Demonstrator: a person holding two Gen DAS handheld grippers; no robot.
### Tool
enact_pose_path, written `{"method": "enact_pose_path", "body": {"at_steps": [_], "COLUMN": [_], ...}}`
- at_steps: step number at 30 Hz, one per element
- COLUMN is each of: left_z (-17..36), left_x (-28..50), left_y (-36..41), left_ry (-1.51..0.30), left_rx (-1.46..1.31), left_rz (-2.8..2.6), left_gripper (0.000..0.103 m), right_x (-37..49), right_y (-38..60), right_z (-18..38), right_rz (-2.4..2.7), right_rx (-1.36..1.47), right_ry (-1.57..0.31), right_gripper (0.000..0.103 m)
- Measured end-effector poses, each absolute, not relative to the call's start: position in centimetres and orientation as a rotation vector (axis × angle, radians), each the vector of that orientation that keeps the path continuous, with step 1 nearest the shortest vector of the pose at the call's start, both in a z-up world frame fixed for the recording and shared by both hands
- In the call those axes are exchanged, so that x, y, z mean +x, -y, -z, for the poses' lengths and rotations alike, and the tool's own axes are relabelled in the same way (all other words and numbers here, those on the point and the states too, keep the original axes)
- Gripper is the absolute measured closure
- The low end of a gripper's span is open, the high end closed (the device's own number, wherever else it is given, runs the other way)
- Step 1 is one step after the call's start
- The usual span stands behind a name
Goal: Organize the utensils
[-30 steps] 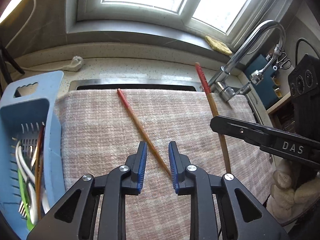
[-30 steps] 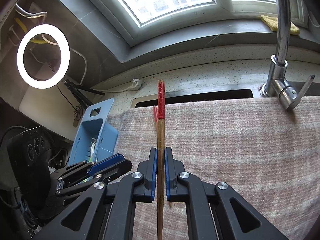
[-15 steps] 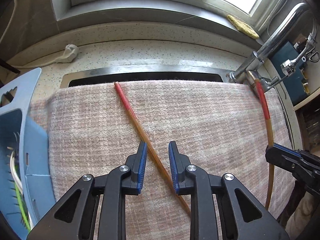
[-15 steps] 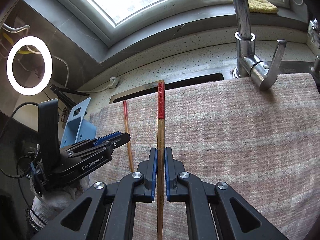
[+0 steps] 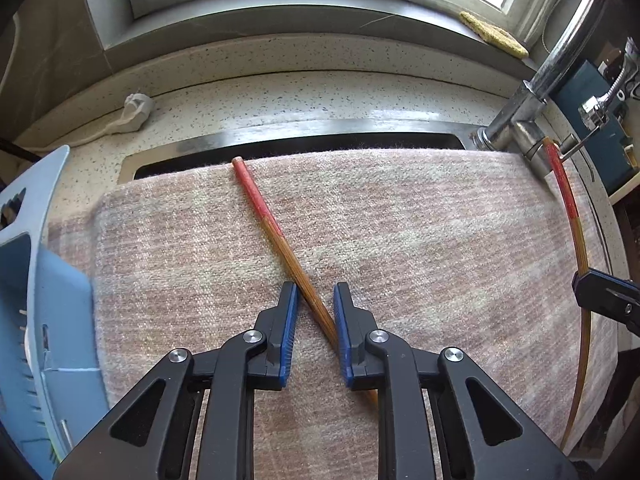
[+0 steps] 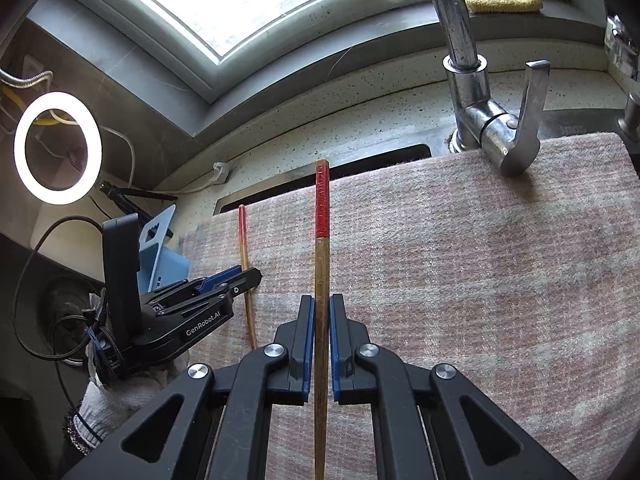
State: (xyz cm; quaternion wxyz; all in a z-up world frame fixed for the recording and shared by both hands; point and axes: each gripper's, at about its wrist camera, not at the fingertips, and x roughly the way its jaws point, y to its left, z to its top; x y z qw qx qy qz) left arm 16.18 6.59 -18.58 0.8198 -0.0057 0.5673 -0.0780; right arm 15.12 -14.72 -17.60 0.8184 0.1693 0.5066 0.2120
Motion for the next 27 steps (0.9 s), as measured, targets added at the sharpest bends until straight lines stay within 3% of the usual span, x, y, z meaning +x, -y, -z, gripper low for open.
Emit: {"method": "enact_pose_path", "body": {"at_steps": [10,11,13,18,20,21,27], "left_z": [18.2,18.2,18.3,18.5,18.4,18.3,17.7], "left_x": [13.7,13.5,13.2,12.6,12.8,12.9,12.3], "left_y": [-5.8,-5.7,-5.4,-3.8,-4.4,-4.6,-4.1], "left_ry": [-1.199,-1.197,-1.19,-1.148,-1.162,-1.167,-1.179], "left_rx": [0.01,0.011,-0.017,0.057,0.025,0.022,0.041], "left_rz": [0.221,0.206,0.187,0.166,0.169,0.168,0.186], "left_gripper": [0.091,0.09,0.079,0.077,0.083,0.092,0.098], "right_x": [15.2,15.3,15.4,16.1,16.4,16.5,17.2], "right_y": [16.4,16.6,17.0,18.0,18.3,18.5,19.3], "right_z": [19.1,19.2,19.6,20.6,21.0,21.1,21.5], "right_rz": [-0.465,-0.465,-0.468,-0.491,-0.501,-0.504,-0.524], "right_rx": [0.433,0.436,0.44,0.467,0.474,0.479,0.495], "right_ry": [-1.082,-1.082,-1.082,-1.097,-1.102,-1.104,-1.107], "right_gripper": [0.097,0.097,0.097,0.097,0.097,0.097,0.097]}}
